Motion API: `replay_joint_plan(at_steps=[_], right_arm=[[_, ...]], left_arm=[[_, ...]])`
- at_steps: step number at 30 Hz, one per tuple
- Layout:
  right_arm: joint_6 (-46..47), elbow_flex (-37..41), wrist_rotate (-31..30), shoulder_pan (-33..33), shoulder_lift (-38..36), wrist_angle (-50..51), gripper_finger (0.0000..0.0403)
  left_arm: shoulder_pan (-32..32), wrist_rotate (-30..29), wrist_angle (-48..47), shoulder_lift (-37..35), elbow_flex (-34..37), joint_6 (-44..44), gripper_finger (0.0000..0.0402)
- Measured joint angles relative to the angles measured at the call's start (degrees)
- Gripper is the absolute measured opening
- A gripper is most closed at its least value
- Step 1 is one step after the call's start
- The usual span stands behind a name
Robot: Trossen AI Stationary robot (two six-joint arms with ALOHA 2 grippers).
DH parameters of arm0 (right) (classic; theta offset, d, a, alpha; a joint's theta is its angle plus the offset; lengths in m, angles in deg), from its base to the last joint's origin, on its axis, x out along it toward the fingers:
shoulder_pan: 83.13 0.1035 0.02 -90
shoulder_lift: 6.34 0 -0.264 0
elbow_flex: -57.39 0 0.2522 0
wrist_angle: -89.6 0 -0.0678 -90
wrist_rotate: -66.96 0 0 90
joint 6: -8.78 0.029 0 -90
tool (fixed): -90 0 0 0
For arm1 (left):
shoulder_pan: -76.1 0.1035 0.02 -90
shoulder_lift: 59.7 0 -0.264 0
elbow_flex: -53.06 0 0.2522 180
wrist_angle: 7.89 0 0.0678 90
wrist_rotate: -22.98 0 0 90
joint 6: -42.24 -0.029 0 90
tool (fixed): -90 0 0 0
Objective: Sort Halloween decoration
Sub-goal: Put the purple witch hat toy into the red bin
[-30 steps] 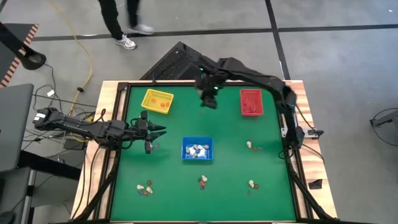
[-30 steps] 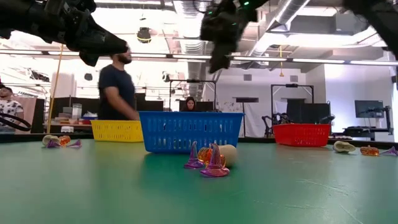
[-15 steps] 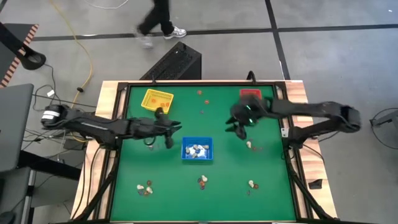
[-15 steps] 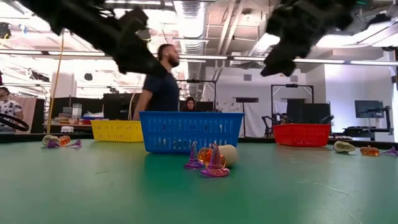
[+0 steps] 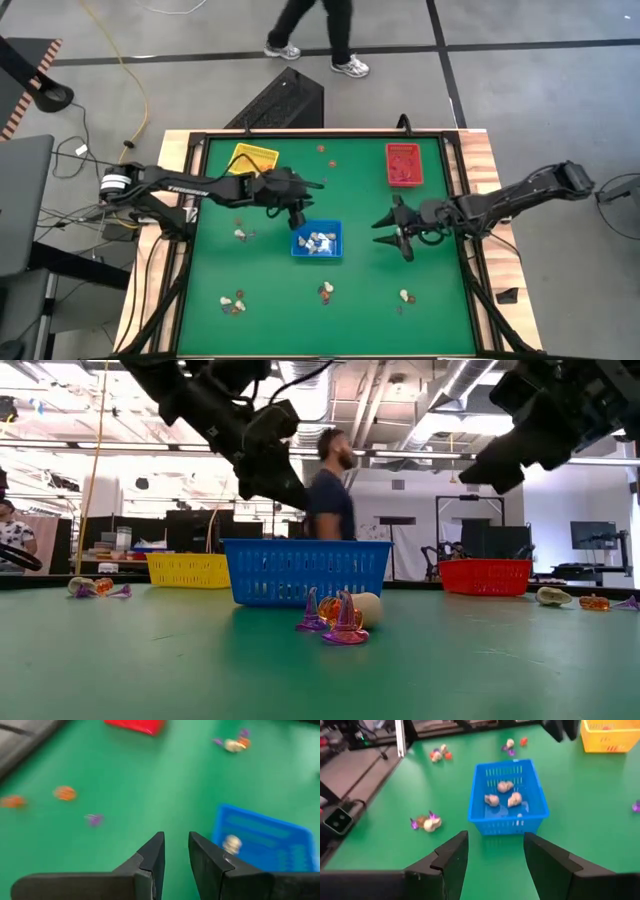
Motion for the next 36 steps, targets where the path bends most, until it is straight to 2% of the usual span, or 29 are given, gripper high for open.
replay_joint_plan(at_steps=[6, 11, 13, 16, 20, 25, 28, 31, 33, 36], right_arm=[[-0.06, 0.08, -0.41, 0.32, 0.67, 3.28, 0.0220], [0.11, 0.08, -0.39, 0.30, 0.62, 6.40, 0.0220], [0.57, 0.07, -0.39, 0.30, 0.61, 6.82, 0.0220], [1.46, 0.06, -0.40, 0.30, 0.67, 6.97, 0.0220], [1.58, 0.02, -0.39, 0.30, 0.69, 6.93, 0.0220], [1.58, 0.02, -1.60, 0.23, 0.69, 6.87, 0.0220], [1.58, 0.02, -2.62, 0.23, 0.69, 6.86, 0.0220], [1.58, 0.02, -2.92, 0.23, 0.72, 6.71, 0.0220], [1.57, 0.02, -2.92, 0.23, 0.72, 6.73, 0.0220], [1.56, 0.02, -2.92, 0.23, 0.72, 6.73, 0.0220]], left_arm=[[-1.16, 9.09, 0.21, 0.79, -1.12, 3.43, 0.0074], [-5.35, 10.36, 5.27, 0.72, -1.10, 1.15, 0.0074], [-6.97, 9.09, 4.29, 0.53, -1.14, -0.33, 0.0074], [-8.68, 5.01, -7.36, -1.92, -1.58, 1.50, 0.0074], [-9.90, -3.43, -26.79, -6.53, -3.20, 11.00, 0.0075], [-11.19, -5.70, -44.73, -12.18, -2.98, 20.69, 0.0092], [-11.96, -11.24, -56.83, -13.71, -2.80, 26.48, 0.0114], [-11.90, -11.50, -61.03, -14.01, -1.52, 30.38, 0.0142], [-12.01, -7.65, -58.77, -14.00, 0.66, 29.95, 0.0161], [-13.40, -1.05, -51.59, -13.97, 4.34, 24.87, 0.0183]])
